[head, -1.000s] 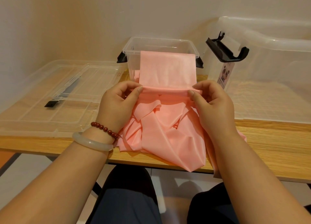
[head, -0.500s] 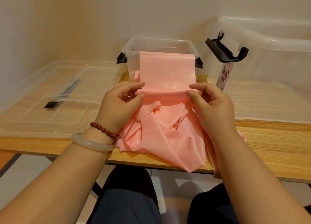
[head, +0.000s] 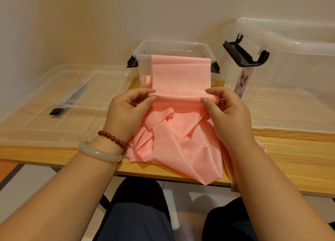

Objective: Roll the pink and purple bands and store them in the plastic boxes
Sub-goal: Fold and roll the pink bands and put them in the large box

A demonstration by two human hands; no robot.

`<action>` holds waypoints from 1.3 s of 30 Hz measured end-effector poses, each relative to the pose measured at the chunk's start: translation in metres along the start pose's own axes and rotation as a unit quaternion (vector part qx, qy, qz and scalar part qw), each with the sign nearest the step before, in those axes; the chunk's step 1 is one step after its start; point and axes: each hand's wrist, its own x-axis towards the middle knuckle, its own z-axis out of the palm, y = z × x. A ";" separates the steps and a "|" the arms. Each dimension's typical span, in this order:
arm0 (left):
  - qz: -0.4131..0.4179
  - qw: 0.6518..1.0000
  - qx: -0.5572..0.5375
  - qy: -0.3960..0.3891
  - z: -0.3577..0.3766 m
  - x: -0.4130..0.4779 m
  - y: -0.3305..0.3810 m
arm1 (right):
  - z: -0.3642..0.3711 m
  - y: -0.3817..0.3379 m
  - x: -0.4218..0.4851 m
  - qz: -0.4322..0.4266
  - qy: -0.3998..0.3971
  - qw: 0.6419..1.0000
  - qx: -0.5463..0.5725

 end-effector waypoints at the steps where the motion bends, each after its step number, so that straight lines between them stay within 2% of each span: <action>1: -0.001 1.000 -0.005 0.003 0.000 0.000 0.000 | 0.000 0.000 0.000 0.000 0.001 1.000 -0.002; 9: 0.014 1.000 -0.016 -0.015 0.000 0.001 0.002 | 0.000 -0.002 0.000 0.021 -0.004 1.000 0.011; 13: 0.023 1.000 -0.009 -0.001 0.000 -0.001 0.003 | 0.000 -0.002 0.000 0.031 -0.005 0.999 0.031; 21: -0.002 1.000 -0.002 0.013 0.001 -0.002 0.003 | 0.000 -0.002 -0.002 0.033 0.007 0.998 0.061; 27: -0.007 0.999 -0.053 -0.001 0.001 -0.001 0.005 | -0.001 -0.003 -0.002 0.031 0.025 0.998 0.057; 34: -0.011 1.000 -0.022 0.005 0.000 -0.002 0.003 | -0.002 -0.002 -0.002 0.035 -0.006 0.998 0.061; 39: -0.010 1.000 0.010 0.012 0.000 -0.001 0.000 | -0.001 -0.001 0.000 0.022 0.028 0.999 0.035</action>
